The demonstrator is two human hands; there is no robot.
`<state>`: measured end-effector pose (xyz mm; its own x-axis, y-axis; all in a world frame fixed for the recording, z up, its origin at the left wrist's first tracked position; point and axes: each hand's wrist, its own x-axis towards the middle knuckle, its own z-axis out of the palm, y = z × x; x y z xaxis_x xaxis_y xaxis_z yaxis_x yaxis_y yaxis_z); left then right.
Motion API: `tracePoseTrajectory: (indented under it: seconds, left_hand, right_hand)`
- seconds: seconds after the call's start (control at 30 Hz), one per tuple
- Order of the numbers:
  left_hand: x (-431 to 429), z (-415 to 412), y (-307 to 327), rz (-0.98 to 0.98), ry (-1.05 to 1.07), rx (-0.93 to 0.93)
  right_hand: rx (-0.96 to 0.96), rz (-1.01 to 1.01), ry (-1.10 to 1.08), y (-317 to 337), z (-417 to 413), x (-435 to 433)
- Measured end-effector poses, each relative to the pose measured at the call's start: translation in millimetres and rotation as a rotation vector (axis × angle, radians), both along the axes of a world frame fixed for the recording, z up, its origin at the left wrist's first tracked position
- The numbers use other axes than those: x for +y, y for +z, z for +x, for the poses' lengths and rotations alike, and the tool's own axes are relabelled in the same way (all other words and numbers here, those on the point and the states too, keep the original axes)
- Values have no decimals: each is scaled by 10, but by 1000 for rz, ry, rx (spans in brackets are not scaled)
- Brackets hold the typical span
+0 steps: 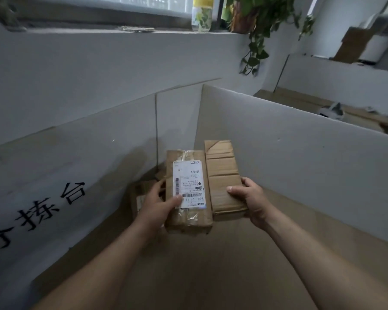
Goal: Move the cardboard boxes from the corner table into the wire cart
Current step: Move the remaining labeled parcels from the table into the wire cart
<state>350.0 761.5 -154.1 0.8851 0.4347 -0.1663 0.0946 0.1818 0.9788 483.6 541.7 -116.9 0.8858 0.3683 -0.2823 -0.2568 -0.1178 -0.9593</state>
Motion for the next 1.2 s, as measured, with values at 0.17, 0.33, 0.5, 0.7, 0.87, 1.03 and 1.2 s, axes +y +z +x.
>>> tracePoseTrajectory:
  seconds: [0.17, 0.33, 0.5, 0.7, 0.87, 1.03, 1.2]
  left_hand:
    - [-376, -151, 236, -6, -36, -29]
    - [-605, -321, 572, 65, -68, -20]
    - [-762, -534, 934, 151, -114, -18]
    - [-813, -808, 1290, 212, -131, -46]
    - [-788, -970, 1469, 268, -100, -145]
    - [-701, -1238, 1580, 312, -53, -213]
    - [-592, -1646, 1612, 347, -38, -225]
  right_hand:
    - [-8, 82, -28, 165, -174, -464]
    - [-59, 119, -3, 385, -311, -819]
    - [-115, 131, 169, 651, -435, -1024]
    - [-149, 165, 234, 977, -630, -1097]
    - [-218, 182, 250, 1240, -748, -1057]
    - [-339, 220, 258, 1444, -1009, -906]
    - [-404, 246, 274, 1498, -1335, -684]
